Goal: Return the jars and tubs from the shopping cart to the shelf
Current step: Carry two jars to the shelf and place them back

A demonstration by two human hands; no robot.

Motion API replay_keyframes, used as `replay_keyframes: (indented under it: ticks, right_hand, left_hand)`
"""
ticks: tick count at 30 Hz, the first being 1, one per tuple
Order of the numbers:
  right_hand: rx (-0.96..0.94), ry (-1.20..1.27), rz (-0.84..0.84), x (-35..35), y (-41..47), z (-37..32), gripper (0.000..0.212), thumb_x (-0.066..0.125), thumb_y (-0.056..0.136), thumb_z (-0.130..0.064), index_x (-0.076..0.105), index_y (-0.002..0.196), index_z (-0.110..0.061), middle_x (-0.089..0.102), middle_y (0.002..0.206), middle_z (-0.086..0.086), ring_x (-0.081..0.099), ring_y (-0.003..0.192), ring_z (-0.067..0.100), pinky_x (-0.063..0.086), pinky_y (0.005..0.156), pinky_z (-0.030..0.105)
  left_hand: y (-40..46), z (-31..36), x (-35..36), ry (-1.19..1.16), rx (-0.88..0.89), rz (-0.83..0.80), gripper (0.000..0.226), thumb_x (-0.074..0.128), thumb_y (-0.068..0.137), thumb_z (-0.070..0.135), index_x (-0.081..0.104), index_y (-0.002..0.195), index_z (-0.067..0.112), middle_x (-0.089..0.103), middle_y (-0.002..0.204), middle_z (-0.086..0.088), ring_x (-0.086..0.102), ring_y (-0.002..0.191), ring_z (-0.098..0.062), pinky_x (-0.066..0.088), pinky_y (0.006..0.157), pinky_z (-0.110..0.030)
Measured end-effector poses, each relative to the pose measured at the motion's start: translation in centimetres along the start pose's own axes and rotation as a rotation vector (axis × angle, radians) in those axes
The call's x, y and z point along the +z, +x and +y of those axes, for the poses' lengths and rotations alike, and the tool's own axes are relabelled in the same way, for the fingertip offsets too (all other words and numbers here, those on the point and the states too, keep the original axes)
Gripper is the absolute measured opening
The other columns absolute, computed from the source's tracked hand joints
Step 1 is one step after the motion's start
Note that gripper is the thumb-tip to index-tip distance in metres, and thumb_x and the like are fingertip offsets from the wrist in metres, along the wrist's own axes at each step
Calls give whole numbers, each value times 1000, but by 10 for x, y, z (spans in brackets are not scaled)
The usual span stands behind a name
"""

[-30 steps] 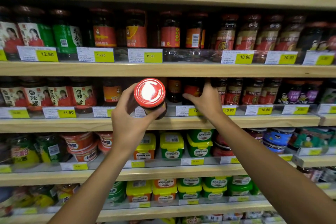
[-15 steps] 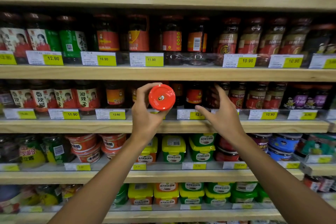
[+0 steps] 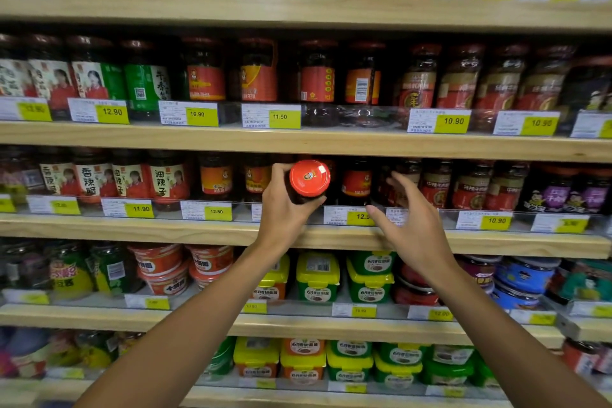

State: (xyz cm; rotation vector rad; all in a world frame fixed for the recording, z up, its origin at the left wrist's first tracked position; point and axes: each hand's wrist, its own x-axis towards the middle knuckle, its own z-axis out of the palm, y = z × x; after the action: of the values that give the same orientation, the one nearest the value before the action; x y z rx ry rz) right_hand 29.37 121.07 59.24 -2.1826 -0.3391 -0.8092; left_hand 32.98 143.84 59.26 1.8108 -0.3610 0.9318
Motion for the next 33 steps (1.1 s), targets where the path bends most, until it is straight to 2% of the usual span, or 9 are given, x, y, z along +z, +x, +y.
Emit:
replay_keyframes:
  ticks: [6,8,11,14,19,22,25,28,33]
  right_hand:
    - [1,-6,-12,-3,-1,3,74,67,94,-47,33,156,-27,43,156,-9,37,144,12,31,111,27]
    - [2,-2,-16,-4,-1,3,73,66,94,-47,32,156,-28,43,156,-9,37,144,11,32,112,30]
    - [-3,9,-12,-6,0,3,72,67,93,-46,33,155,-28,44,155,-8,37,144,12,32,111,28]
    - [-9,0,-20,-7,2,-1,71,66,94,-46,34,155,-29,42,155,-8,34,144,11,29,111,26]
    - [-32,-46,-45,-7,2,-5,69,65,94,-46,36,154,-28,42,155,-9,31,145,8,23,107,21]
    - [-75,-86,-59,-12,-3,-9,65,63,95,-48,39,152,-29,43,153,-12,32,145,8,26,110,23]
    - [-110,-116,-77,-24,-6,-17,59,62,96,-48,43,149,-31,46,149,-16,36,142,6,30,110,24]
    - [-155,-152,-86,-37,-5,-28,54,60,96,-50,47,146,-35,50,146,-18,43,138,5,38,112,30]
    - [-254,-158,-40,-56,8,-56,43,61,94,-49,62,135,-33,64,131,-19,57,124,3,49,104,34]
  left_hand:
    - [21,1,5,57,-29,4,71,94,68,29,56,126,12,69,121,0,63,116,-14,51,101,-29]
    - [29,4,7,119,-54,7,65,92,69,36,63,121,10,72,115,-2,66,111,-17,53,93,-29]
    - [40,5,10,238,-105,18,53,88,70,49,66,96,8,73,89,-11,69,91,-32,44,64,-30]
    - [42,5,11,297,-146,25,53,85,71,54,55,79,11,62,69,-10,66,80,-40,33,58,-31]
    - [36,5,10,327,-124,-59,62,80,79,52,57,117,7,71,107,-12,66,104,-36,52,76,-37]
    - [21,11,-4,369,-95,-151,75,76,84,49,41,142,16,57,139,-6,53,129,-28,47,96,-35]
    - [3,17,-31,416,11,-209,76,72,89,46,33,151,26,45,152,5,46,137,-17,45,105,-37]
    - [-7,24,-62,421,53,-265,61,69,91,46,45,145,30,56,141,14,56,126,-6,50,104,-40]
    - [0,57,-91,432,174,-216,36,61,93,46,68,122,27,72,106,19,68,94,3,61,83,-35]
